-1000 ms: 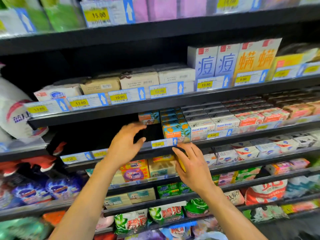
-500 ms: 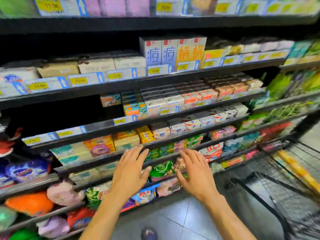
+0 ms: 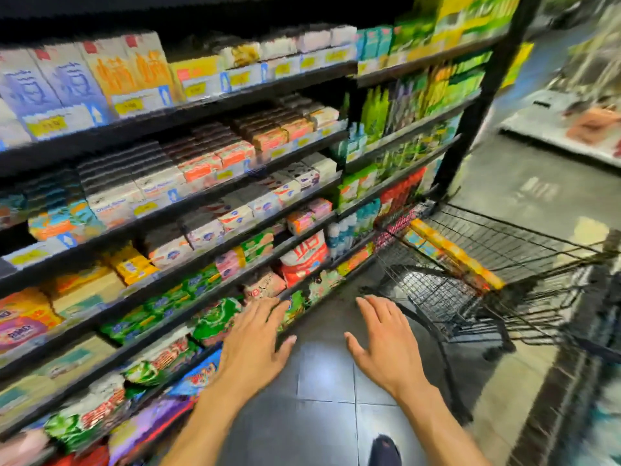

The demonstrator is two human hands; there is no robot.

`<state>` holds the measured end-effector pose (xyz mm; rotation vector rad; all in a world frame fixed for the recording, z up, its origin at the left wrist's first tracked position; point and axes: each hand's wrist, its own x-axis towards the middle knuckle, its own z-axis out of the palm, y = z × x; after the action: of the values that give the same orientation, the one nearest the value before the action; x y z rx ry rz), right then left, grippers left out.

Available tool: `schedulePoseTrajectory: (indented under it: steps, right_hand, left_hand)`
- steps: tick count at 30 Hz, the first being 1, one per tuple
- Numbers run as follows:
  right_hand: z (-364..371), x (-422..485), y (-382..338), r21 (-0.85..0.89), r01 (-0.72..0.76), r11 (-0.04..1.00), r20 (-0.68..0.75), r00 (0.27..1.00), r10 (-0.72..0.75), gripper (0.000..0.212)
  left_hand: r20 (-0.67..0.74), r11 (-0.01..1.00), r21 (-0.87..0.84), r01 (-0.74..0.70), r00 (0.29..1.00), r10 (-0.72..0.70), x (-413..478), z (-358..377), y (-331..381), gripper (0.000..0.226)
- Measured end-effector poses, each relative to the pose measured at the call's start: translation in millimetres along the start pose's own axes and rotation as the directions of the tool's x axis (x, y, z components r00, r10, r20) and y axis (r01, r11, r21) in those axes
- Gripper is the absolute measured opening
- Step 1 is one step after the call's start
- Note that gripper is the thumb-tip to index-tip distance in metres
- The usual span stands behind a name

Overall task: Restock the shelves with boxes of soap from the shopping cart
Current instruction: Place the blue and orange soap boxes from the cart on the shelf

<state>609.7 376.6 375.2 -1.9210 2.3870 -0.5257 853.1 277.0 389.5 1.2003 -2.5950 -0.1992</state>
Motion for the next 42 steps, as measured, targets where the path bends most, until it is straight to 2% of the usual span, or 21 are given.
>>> schedulePoseTrajectory:
  steps: [9,17,23,30,33,37,42]
  right_hand:
    - [-38.5,13.3,195.3,0.020,-0.170,0.985,-0.022,0.985,0.171,0.071]
    - [-62.8,33.1,312.3,0.013,-0.337,0.941,-0.056,0.940,0.337,0.073]
    - [-50.9,87.6,359.3,0.015,-0.426,0.905,-0.051,0.903,0.426,0.076]
    - [-13.5,193.2,404.7,-0.007,-0.521,0.853,0.020,0.853,0.521,0.077]
    - [3.3,238.1,420.4,-0.008,-0.562,0.827,0.062,0.826,0.561,0.075]
    - [31.3,284.3,446.7,-0.025,-0.607,0.794,0.129,0.786,0.605,0.076]
    - [79.9,327.5,490.5,0.010,-0.686,0.727,0.239,0.708,0.665,0.070]
  left_hand:
    - [0.111,0.996,-0.082,-0.047,0.992,0.056,147.9,81.6,157.3,0.071]
    - [0.152,0.967,-0.154,-0.203,0.962,0.226,254.7,126.6,239.6,0.067]
    - [0.193,0.929,-0.157,-0.335,0.912,0.362,348.0,164.4,244.6,0.064]
    - [0.329,0.882,-0.123,-0.454,0.820,0.468,486.4,223.4,215.0,0.063]
    - [0.446,0.876,-0.152,-0.457,0.760,0.474,542.5,250.1,197.3,0.063]
    - [0.481,0.843,-0.218,-0.491,0.698,0.531,599.3,287.2,183.5,0.058]
    - [0.564,0.834,-0.212,-0.509,0.633,0.530,660.7,343.2,183.8,0.062]
